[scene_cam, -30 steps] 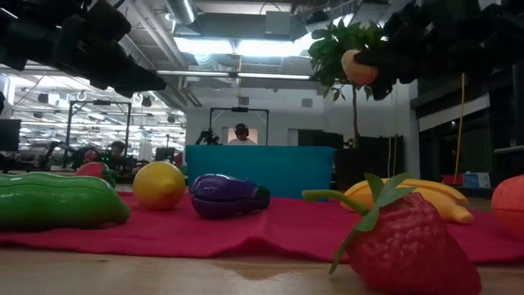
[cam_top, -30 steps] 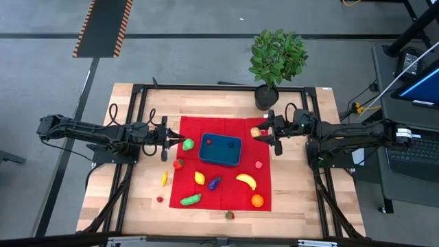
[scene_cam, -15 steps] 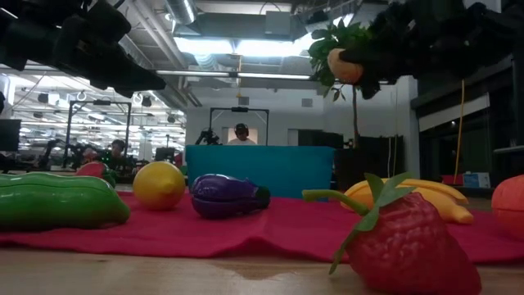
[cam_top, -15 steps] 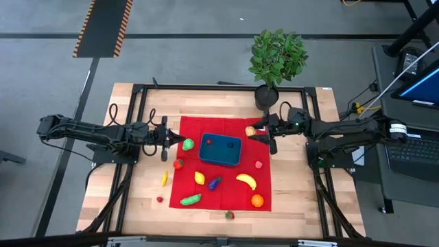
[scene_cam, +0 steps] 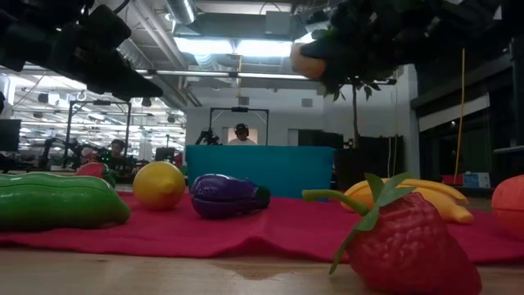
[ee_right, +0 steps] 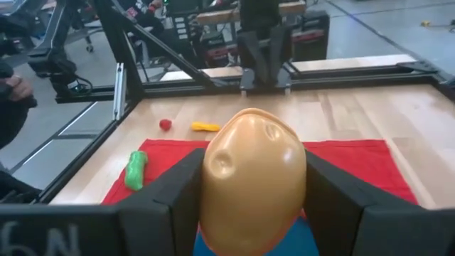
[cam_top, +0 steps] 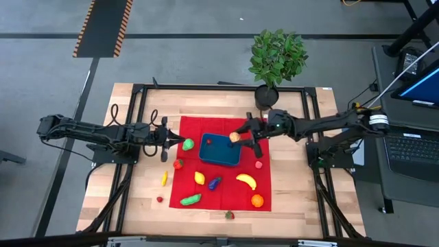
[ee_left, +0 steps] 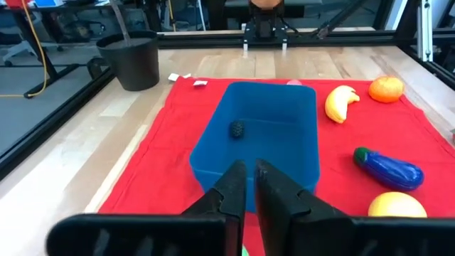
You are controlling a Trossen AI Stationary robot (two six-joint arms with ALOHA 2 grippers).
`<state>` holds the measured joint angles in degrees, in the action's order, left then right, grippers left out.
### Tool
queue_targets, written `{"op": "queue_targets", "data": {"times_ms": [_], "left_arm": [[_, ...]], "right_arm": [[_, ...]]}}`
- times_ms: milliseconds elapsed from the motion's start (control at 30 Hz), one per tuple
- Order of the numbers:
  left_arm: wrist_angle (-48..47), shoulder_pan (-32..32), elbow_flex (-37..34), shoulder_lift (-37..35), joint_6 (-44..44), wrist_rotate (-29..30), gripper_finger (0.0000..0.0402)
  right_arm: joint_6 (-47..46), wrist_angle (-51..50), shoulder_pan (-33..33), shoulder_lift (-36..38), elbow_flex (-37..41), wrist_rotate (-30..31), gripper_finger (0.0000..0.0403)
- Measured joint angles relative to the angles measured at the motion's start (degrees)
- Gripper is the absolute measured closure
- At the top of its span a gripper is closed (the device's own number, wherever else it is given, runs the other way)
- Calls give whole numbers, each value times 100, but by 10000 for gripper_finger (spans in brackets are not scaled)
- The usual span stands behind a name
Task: Pick and placing Produce into tupperware
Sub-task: Put the brown potato into the blue bin
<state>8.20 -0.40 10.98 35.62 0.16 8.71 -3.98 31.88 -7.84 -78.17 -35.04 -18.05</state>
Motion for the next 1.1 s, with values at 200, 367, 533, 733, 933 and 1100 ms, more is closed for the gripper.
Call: {"op": "queue_targets", "data": {"times_ms": [200,367,533,733,933,1100], "left_arm": [[-1,0,0,0,40,2,361],[-1,0,0,0,42,2,351],[-1,0,0,0,42,0,343],[-1,2,0,0,44,2,339],[1,0,0,0,44,1,352],[1,0,0,0,46,1,366]], "right_arm": [[100,-83,123,-486,-376,43,204],[-16,-1536,125,-518,-903,48,204],[125,-2876,153,-529,-1610,162,204],[303,-4120,232,-806,-2278,353,204],[576,-4427,254,-1084,-2577,449,204],[576,-4406,247,-1155,-2588,452,204]]}}
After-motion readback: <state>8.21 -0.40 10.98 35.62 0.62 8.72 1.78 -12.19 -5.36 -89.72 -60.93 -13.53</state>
